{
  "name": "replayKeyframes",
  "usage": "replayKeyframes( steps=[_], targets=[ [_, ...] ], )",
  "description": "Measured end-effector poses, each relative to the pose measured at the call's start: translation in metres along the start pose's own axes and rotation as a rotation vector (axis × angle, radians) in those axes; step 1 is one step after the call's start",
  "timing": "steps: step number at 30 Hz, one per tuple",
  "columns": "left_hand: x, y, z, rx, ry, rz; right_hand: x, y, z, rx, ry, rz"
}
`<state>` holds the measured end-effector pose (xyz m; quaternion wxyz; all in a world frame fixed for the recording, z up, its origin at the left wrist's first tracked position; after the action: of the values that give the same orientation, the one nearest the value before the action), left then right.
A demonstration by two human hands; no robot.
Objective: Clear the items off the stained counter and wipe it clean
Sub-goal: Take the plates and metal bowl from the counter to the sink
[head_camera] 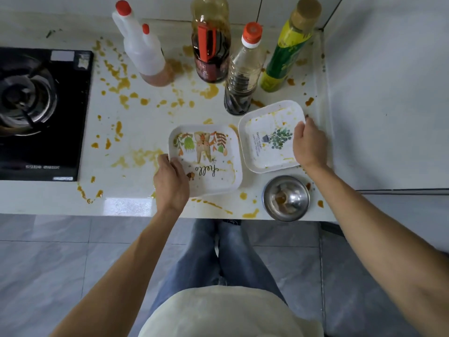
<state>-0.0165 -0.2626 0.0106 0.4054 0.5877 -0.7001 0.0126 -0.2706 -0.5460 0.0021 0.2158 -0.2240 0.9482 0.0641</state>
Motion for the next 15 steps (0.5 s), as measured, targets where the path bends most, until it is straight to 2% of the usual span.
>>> replayKeyframes(
  steps=[4, 8, 15],
  targets=[
    [0.023, 0.004, -0.011, -0.026, 0.1, 0.023, -0.022, 0.035, -0.007, 0.076, -0.179, 0.092],
    [0.05, 0.018, -0.003, -0.079, 0.083, 0.102, -0.051, 0.069, 0.0, 0.089, -0.387, 0.176],
    [0.057, 0.035, 0.007, -0.095, 0.04, 0.17, -0.07, 0.107, 0.006, 0.148, -0.636, 0.255]
  ],
)
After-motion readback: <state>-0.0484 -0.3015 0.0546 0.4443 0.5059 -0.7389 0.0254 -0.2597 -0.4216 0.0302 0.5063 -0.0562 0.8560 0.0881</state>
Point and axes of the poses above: each hand's wrist, its own y-axis away from the middle knuckle, its own z-axis out of the palm, x = y × z, the point moved 7 cm from there along -y, towards the middle knuckle, and after that the axes turned 14 degrees about -z, right-handed, at the moved point
